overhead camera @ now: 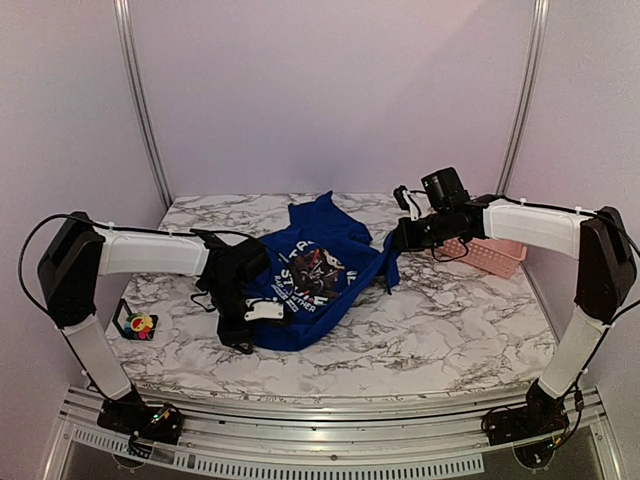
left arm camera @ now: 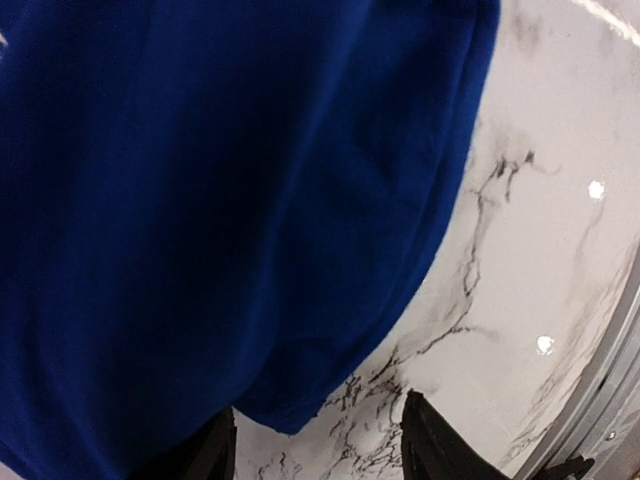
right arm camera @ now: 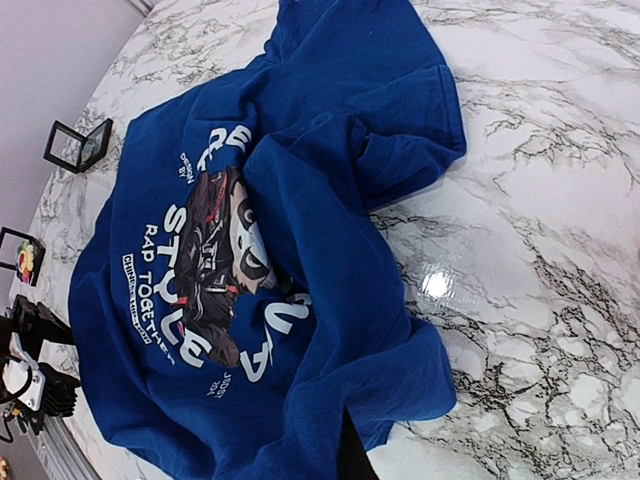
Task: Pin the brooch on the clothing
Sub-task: Pick up the crumpled clothing from the center of the board.
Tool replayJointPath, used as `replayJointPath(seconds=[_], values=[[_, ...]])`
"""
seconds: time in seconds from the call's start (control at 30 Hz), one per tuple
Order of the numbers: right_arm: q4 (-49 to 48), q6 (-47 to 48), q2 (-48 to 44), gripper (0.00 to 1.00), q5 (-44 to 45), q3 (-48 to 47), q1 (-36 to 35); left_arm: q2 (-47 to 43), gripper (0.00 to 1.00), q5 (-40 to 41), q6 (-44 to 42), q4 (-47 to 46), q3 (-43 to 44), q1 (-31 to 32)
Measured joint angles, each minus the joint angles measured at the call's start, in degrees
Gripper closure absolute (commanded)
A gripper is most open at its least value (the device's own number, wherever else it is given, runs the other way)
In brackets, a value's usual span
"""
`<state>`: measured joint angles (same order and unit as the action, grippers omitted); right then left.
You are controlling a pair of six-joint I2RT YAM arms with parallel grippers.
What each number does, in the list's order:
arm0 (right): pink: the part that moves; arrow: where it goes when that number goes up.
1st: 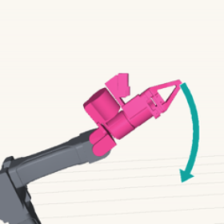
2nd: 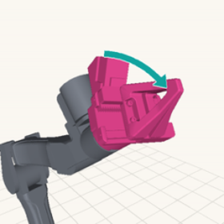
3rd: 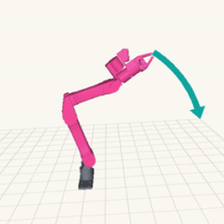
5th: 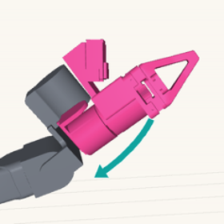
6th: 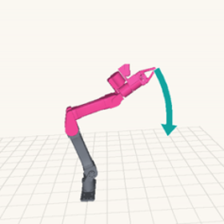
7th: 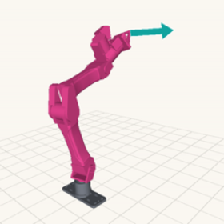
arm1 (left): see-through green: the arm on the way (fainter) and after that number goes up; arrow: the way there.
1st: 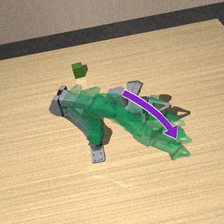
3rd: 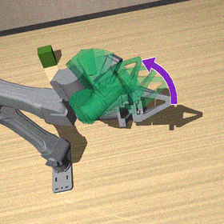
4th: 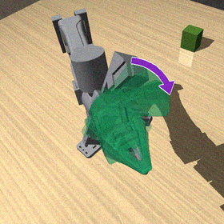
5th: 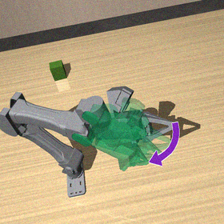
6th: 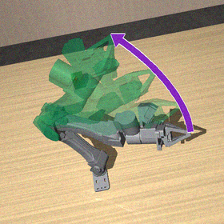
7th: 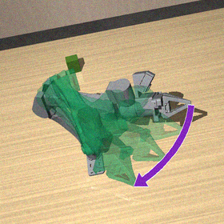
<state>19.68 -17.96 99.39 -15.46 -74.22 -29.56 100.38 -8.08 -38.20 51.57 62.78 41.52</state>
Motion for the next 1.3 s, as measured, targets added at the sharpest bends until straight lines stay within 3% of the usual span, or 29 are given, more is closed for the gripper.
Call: replayJointPath(seconds=[0.17,0.3,0.5,0.73,0.8,0.93,1.03,1.13,1.2,1.3], values=[[0.02,0.07,-0.02,1.0,0.17,0.0,0.0,1.01,0.67,0.15,0.96,-2.4,0.7,0.0],[0.44,0.31,-0.24,1.0,0.61,0.0,0.0,1.38,0.99,1.03,1.53,-4.2,0.92,-0.02],[1.81,0.72,-1.49,1.0,1.09,0.0,0.0,1.31,1.0,2.93,1.92,-4.74,1.16,-0.22],[8.15,3.43,-5.57,1.0,4.96,1.53,-2.21,-4.11,1.0,3.52,1.73,5.53,8.68,-4.94],[10.62,5.27,-6.62,0.93,5.92,2.56,-5.86,-7.85,1.0,3.06,1.44,8.74,11.02,-6.71],[14.36,8.17,-6.45,0.51,2.93,5.6,-18.18,-14.49,1.0,2.49,0.9,14.6,13.14,-12.52],[17.42,8.35,-4.98,0.33,0.13,6.56,-24.55,-16.74,1.0,2.27,0.57,17.66,13.2,-15.41],[18.93,8.15,-4.68,0.17,-1.36,6.73,-25.4,-17.22,1.0,2.12,0.46,19.54,13.16,-17.33],[17.94,7.98,-6.01,0.11,-0.83,7.52,-24.52,-17.31,1.0,2.21,0.42,20.22,13.0,-17.86],[16.02,5.44,-10.95,0.17,1.38,10.23,-22.25,-17.92,1.0,2.34,0.39,20.94,12.66,-18.32]])
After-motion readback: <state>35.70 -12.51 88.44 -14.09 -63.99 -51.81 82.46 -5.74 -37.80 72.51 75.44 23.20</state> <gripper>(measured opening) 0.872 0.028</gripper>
